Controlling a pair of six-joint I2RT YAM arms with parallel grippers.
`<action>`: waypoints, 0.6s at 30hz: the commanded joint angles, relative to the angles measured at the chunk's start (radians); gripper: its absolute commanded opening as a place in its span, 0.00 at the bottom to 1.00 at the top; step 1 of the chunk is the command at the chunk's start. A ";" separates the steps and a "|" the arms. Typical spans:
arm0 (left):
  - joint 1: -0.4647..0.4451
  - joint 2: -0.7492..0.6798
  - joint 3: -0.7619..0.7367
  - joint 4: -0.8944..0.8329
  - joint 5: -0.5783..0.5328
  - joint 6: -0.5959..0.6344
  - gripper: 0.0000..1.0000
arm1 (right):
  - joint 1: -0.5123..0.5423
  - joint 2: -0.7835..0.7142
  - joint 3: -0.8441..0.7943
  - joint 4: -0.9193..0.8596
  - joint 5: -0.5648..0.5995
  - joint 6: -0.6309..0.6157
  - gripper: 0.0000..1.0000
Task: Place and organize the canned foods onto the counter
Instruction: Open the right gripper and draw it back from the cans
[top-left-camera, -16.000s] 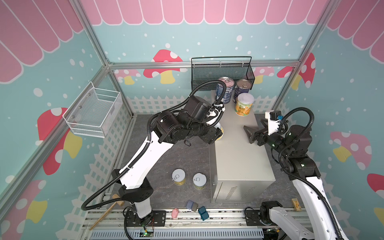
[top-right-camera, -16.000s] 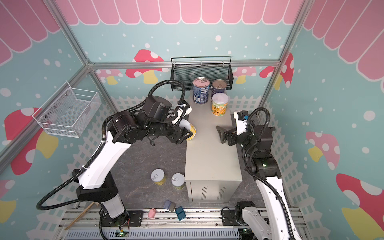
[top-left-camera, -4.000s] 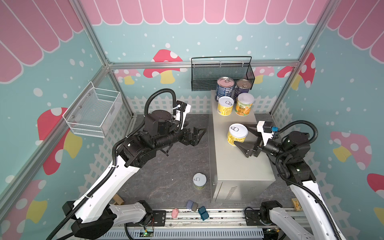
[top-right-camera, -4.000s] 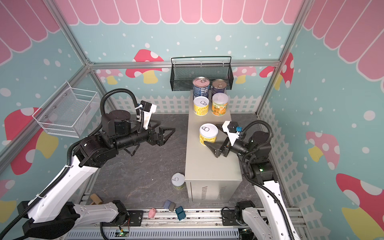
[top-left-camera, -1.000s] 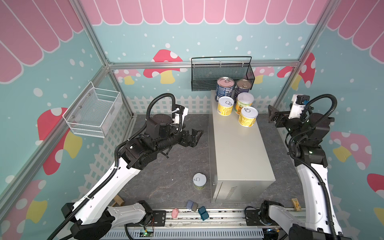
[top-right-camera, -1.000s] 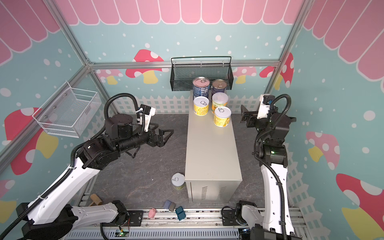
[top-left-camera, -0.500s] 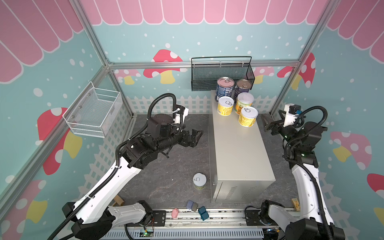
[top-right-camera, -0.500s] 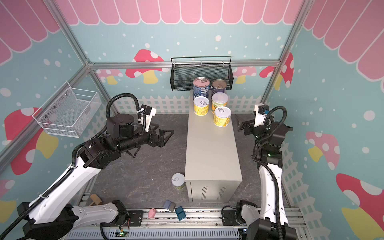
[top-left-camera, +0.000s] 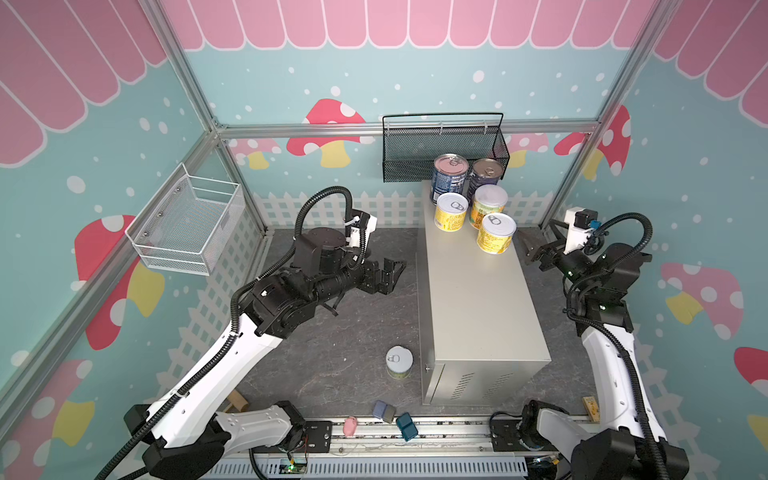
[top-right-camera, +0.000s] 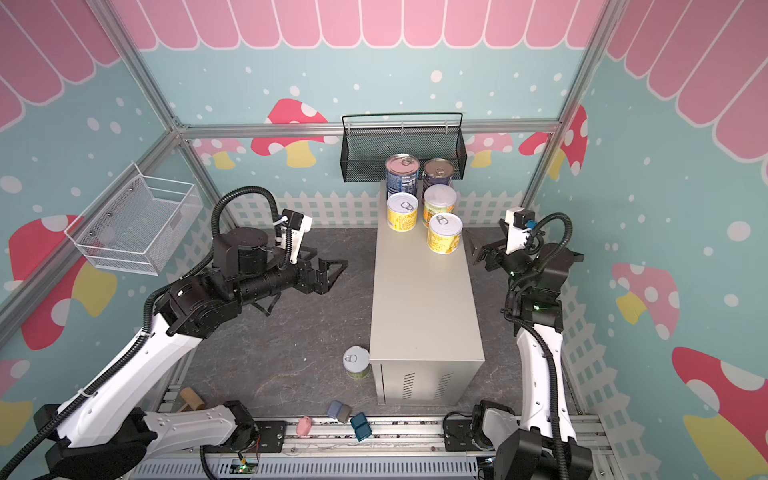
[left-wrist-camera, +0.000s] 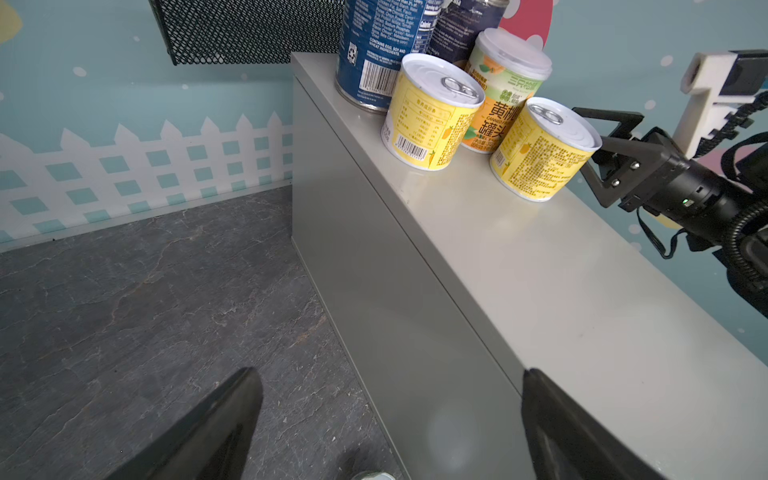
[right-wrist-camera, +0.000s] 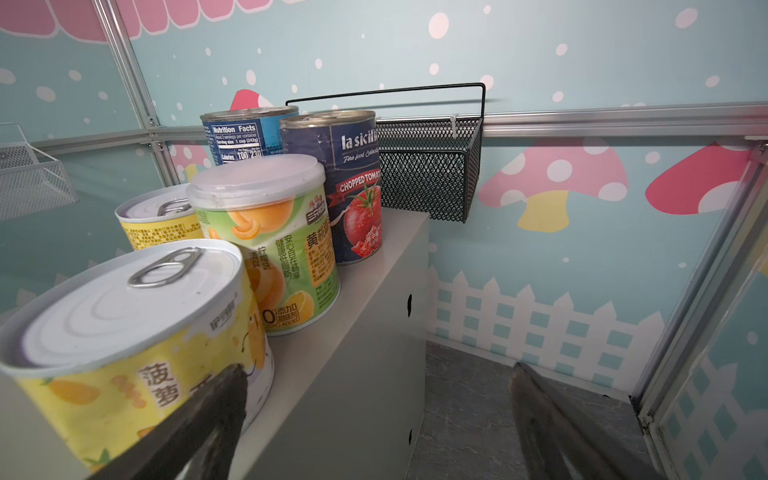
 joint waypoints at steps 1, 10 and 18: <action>0.005 0.003 0.009 -0.007 0.002 -0.009 0.98 | 0.000 0.006 -0.005 0.033 -0.040 0.007 1.00; 0.005 0.003 0.001 -0.005 0.002 -0.011 0.98 | 0.012 0.007 -0.002 0.039 -0.060 0.007 1.00; 0.005 -0.002 -0.008 0.001 0.003 -0.016 0.98 | 0.019 -0.001 -0.005 0.031 -0.047 0.000 1.00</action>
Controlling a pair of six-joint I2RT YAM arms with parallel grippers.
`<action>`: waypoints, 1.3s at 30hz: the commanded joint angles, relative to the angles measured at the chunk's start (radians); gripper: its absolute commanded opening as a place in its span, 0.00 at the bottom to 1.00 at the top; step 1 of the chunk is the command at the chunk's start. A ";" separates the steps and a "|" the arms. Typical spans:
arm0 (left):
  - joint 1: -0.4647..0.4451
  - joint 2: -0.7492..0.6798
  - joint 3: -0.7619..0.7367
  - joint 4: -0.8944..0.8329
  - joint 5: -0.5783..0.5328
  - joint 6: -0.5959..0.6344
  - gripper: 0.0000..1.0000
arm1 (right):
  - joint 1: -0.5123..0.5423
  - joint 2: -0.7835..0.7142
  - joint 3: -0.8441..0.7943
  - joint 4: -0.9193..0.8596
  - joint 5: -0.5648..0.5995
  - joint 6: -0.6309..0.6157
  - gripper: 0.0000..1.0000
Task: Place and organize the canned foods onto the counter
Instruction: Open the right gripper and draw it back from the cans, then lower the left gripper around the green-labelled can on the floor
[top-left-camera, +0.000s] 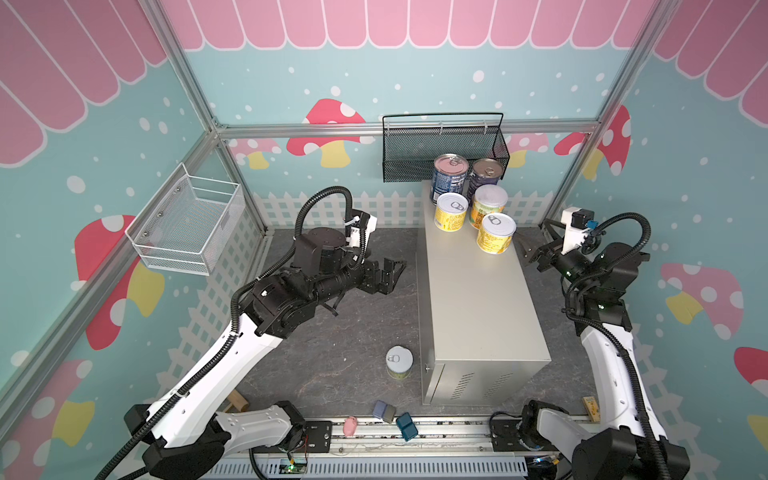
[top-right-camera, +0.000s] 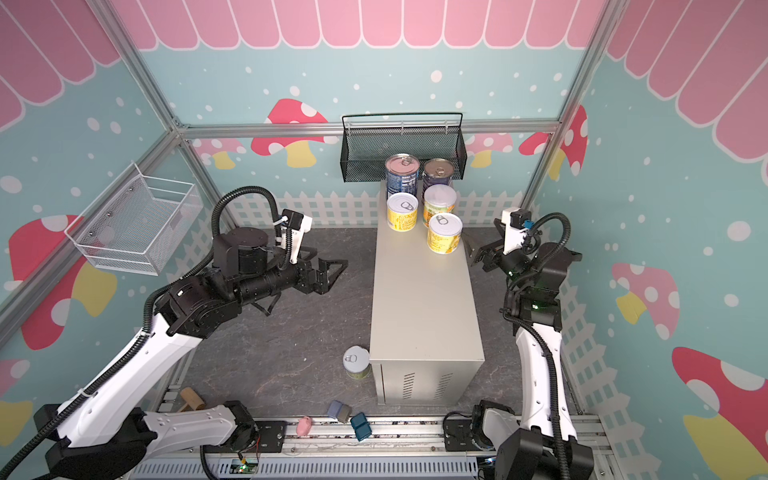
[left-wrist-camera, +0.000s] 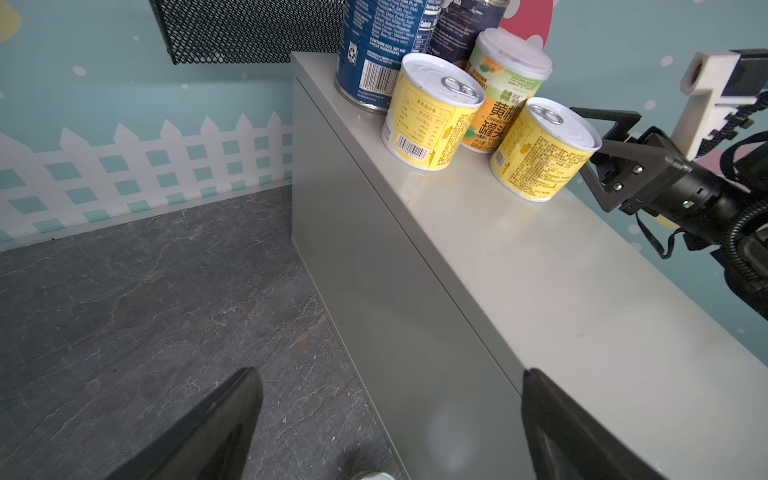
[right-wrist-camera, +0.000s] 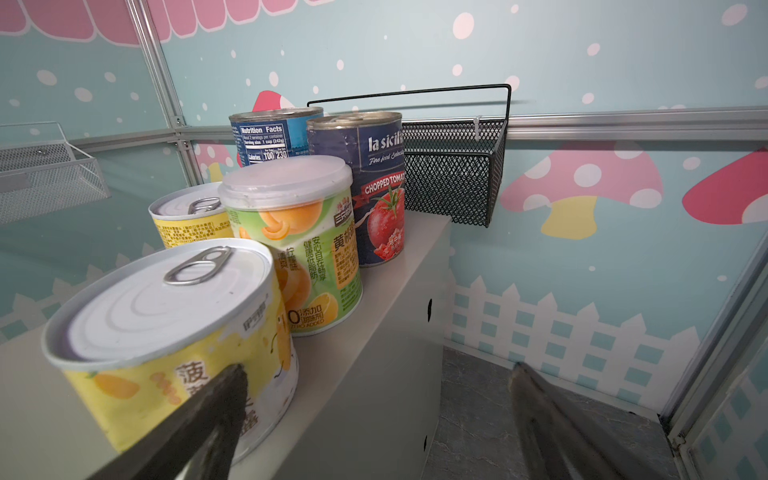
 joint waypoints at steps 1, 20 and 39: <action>0.005 -0.003 -0.008 0.000 0.002 -0.012 0.98 | 0.003 -0.004 -0.004 0.018 -0.010 -0.004 1.00; 0.005 -0.016 -0.021 0.006 0.002 -0.018 0.99 | 0.018 -0.004 0.005 0.010 0.019 -0.011 1.00; 0.005 0.017 0.002 0.007 0.014 -0.023 0.99 | 0.027 -0.010 0.009 0.013 0.003 -0.007 1.00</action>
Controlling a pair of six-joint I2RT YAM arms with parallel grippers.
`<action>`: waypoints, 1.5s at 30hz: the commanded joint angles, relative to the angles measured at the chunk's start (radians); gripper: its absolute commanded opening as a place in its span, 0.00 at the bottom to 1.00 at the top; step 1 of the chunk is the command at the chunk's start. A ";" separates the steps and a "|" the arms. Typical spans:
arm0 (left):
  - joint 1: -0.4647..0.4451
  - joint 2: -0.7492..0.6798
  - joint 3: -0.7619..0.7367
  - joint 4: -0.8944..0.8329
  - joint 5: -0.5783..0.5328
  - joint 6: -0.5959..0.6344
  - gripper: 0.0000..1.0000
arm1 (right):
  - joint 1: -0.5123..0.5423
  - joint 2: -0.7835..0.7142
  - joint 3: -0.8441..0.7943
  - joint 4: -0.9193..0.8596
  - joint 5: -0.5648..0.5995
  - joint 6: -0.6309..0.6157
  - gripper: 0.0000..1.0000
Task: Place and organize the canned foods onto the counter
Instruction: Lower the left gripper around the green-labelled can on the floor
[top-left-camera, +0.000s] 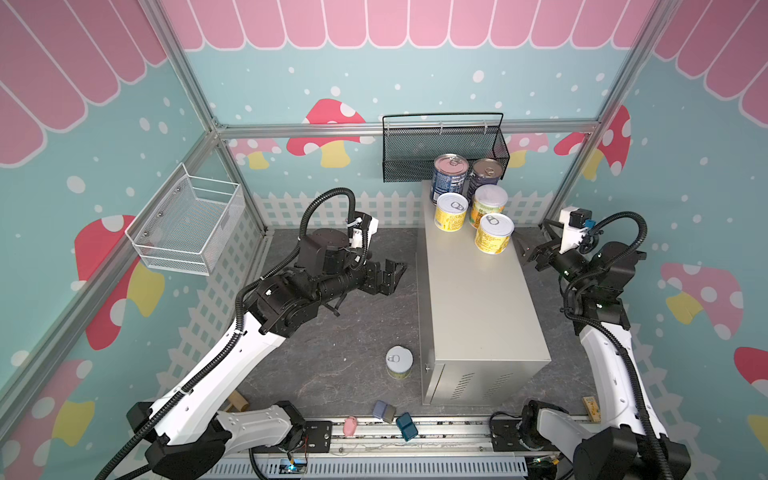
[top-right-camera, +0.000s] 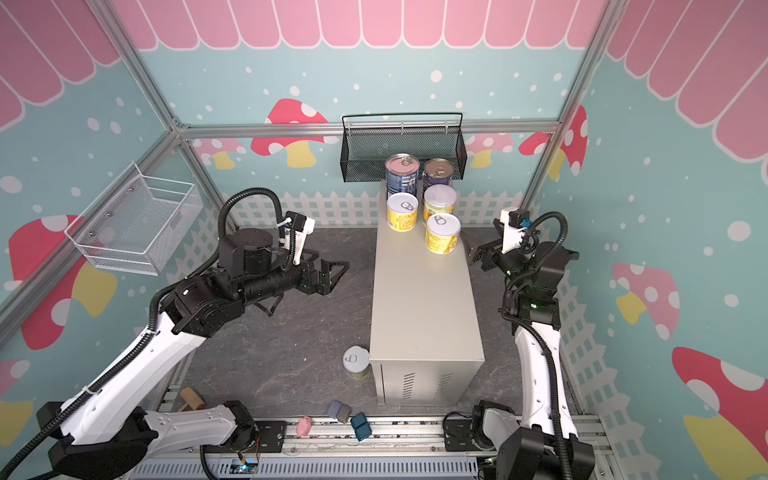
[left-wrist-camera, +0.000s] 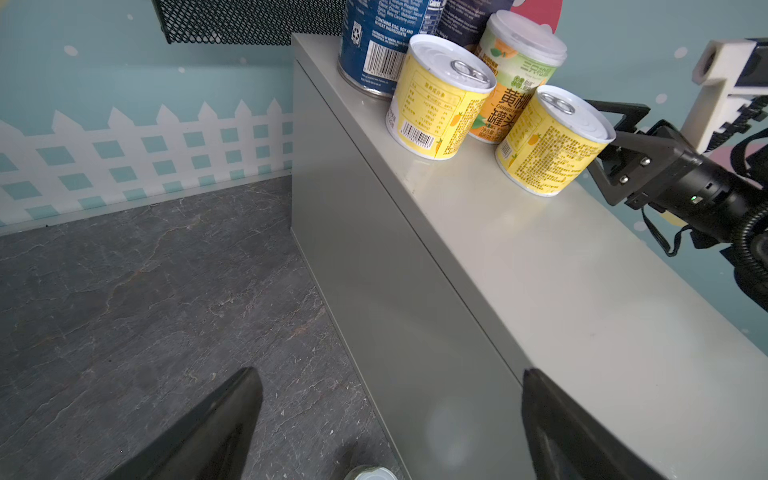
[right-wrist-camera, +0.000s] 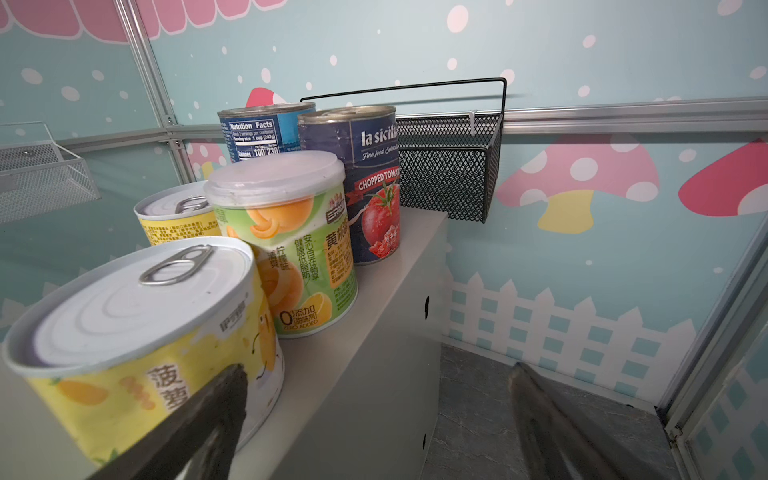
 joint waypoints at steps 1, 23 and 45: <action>0.005 0.009 0.017 0.006 0.014 -0.007 0.98 | 0.011 -0.017 0.009 0.019 -0.027 -0.007 1.00; 0.107 -0.007 -0.172 -0.005 -0.144 -0.198 0.99 | 0.013 -0.031 0.012 -0.083 0.207 0.068 0.99; -0.182 -0.113 -0.740 0.043 -0.117 -0.386 0.99 | 0.013 -0.051 0.029 -0.195 0.263 0.038 1.00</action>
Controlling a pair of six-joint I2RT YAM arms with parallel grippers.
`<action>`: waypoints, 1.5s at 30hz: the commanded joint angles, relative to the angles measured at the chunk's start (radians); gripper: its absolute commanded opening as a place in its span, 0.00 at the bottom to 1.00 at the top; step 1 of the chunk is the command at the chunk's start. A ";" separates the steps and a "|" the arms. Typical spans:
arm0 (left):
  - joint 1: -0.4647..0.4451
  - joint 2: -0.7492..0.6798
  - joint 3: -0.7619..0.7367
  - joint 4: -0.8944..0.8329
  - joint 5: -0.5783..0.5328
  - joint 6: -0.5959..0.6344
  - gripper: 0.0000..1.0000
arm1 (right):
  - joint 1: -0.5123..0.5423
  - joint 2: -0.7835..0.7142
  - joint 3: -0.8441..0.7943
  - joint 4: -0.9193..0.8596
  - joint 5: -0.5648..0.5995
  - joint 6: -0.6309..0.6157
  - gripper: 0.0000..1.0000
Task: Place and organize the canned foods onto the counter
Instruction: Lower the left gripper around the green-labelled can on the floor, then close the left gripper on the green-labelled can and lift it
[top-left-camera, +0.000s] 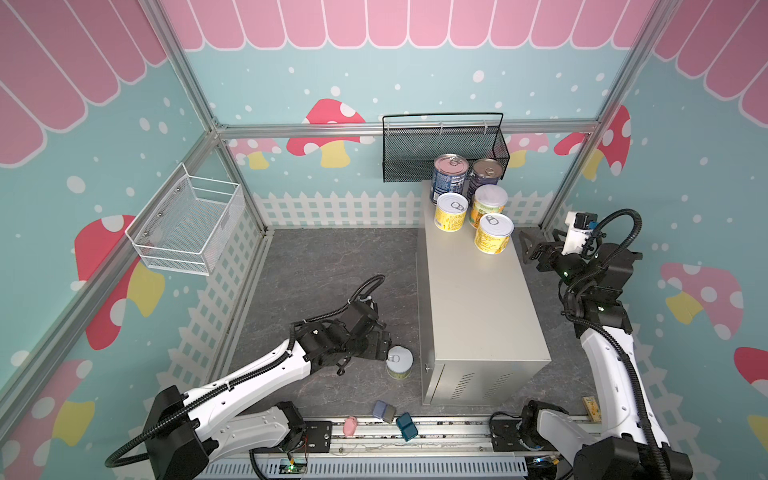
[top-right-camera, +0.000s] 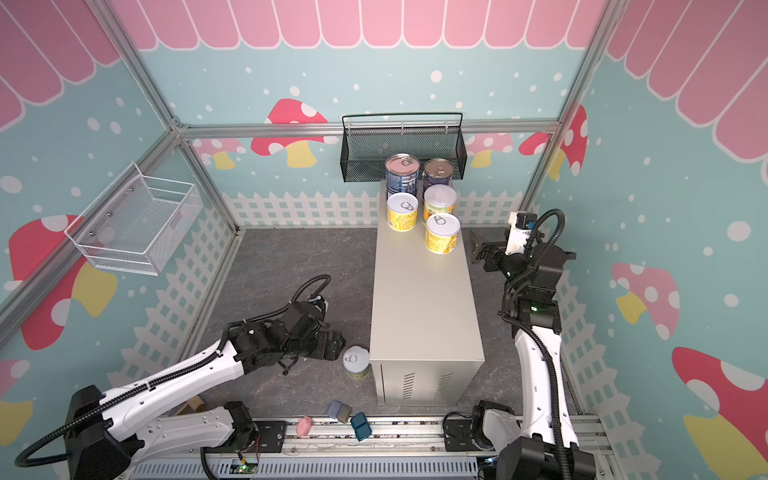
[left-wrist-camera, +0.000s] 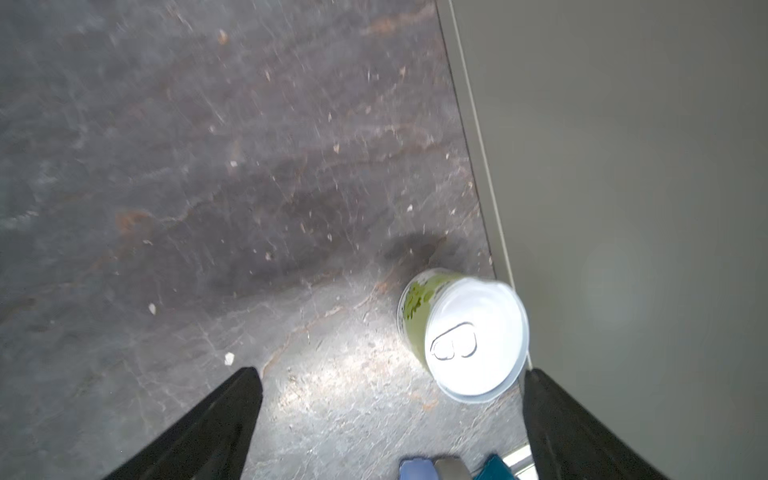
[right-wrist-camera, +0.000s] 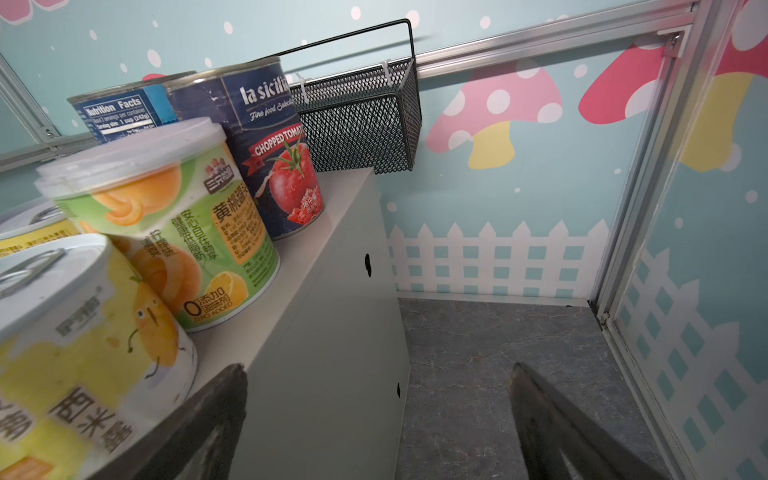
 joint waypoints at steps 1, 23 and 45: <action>-0.060 -0.016 -0.051 0.041 -0.008 -0.063 0.99 | 0.003 -0.016 0.022 -0.024 0.035 -0.015 1.00; -0.213 0.328 -0.002 0.265 -0.091 0.065 0.97 | 0.004 0.005 0.058 -0.050 0.057 -0.007 0.99; -0.160 0.178 -0.051 0.208 -0.276 0.078 0.78 | 0.004 0.003 0.053 -0.041 0.052 -0.012 0.99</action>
